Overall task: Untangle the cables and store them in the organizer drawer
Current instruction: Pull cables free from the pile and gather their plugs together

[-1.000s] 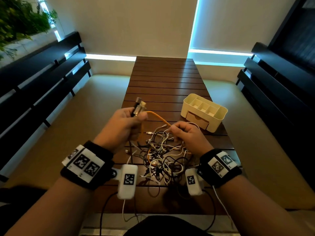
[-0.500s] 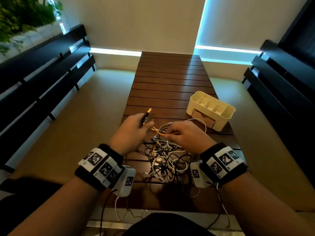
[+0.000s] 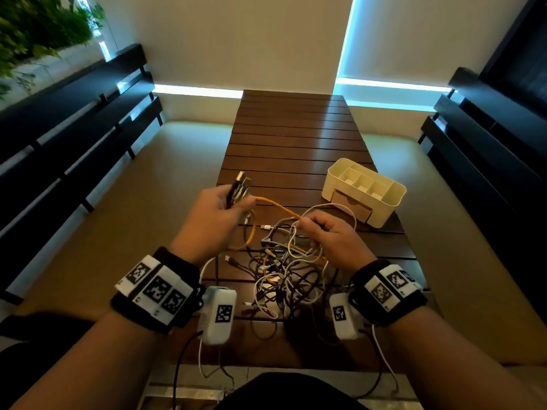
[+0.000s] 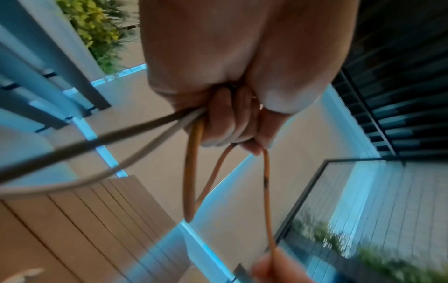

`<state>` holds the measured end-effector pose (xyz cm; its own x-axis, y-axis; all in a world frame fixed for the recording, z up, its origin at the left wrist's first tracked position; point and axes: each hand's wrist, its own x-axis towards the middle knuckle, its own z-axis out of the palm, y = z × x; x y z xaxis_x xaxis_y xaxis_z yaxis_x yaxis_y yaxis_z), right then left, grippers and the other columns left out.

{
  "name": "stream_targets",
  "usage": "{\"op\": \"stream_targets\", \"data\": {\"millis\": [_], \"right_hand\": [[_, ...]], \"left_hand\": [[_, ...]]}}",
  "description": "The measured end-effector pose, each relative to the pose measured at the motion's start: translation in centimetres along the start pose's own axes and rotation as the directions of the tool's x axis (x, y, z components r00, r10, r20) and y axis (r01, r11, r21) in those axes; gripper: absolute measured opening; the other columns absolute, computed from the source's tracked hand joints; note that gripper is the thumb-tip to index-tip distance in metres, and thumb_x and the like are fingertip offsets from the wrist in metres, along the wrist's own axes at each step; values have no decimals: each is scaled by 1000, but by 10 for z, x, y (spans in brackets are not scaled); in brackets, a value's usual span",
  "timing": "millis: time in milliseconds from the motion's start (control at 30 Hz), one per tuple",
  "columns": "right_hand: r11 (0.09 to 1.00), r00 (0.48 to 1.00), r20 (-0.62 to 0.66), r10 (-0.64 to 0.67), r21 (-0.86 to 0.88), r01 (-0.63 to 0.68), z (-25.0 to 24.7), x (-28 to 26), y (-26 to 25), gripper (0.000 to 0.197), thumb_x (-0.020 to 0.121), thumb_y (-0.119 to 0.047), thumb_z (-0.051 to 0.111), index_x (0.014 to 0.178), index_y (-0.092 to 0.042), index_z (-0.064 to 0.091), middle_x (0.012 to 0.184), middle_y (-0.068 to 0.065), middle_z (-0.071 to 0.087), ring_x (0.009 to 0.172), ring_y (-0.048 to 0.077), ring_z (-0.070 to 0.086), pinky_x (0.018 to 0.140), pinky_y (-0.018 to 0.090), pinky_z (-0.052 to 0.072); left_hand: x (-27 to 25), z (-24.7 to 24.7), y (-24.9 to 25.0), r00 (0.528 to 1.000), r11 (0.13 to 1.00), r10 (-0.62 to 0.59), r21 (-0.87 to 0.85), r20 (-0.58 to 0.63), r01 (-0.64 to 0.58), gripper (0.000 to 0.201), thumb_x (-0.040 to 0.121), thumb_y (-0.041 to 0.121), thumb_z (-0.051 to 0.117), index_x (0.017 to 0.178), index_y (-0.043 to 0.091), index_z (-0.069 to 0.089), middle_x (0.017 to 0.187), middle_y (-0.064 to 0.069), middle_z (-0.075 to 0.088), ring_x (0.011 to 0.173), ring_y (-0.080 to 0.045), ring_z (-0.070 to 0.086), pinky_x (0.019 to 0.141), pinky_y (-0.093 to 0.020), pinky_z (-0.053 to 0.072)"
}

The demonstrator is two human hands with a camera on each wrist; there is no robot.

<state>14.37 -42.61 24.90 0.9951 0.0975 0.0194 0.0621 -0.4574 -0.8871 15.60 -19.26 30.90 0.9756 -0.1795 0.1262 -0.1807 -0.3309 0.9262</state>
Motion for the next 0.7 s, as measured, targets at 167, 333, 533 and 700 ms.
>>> {"op": "stream_targets", "data": {"millis": [167, 333, 533, 700], "right_hand": [[982, 992, -69, -108, -163, 96, -12, 6, -8, 10, 95, -27, 62, 91, -25, 71, 83, -8, 65, 76, 4, 59, 66, 14, 44], [893, 971, 169, -168, -391, 223, -7, 8, -21, 11, 94, -26, 64, 94, -18, 71, 88, -11, 61, 82, 2, 57, 71, 17, 42], [875, 922, 79, -379, -295, 384, -10, 5, -43, 8, 94, -18, 65, 93, -15, 71, 79, -17, 55, 74, -6, 54, 67, 6, 40], [947, 960, 21, -280, -156, 280, -13, 0, -35, 9, 98, -26, 59, 94, -23, 67, 73, -10, 59, 62, 2, 53, 59, 12, 41]], "left_hand": [[-2, 3, -15, 916, 797, -309, 595, 257, 102, 28, 100, 27, 55, 72, 25, 53, 64, 3, 49, 53, -9, 42, 49, -22, 30], [2, 14, -6, 979, 861, -88, 507, 185, -19, 26, 101, 31, 53, 76, 26, 54, 66, 4, 53, 56, -11, 47, 53, -28, 33], [-2, 38, -5, 962, 973, 68, 197, 265, -123, 24, 99, 28, 57, 80, 16, 59, 65, 3, 49, 52, -7, 42, 51, -21, 36], [-6, 27, 2, 983, 995, 99, -18, 155, -97, 18, 99, 24, 55, 84, 15, 60, 56, 13, 52, 49, -2, 44, 51, -20, 37]]}}
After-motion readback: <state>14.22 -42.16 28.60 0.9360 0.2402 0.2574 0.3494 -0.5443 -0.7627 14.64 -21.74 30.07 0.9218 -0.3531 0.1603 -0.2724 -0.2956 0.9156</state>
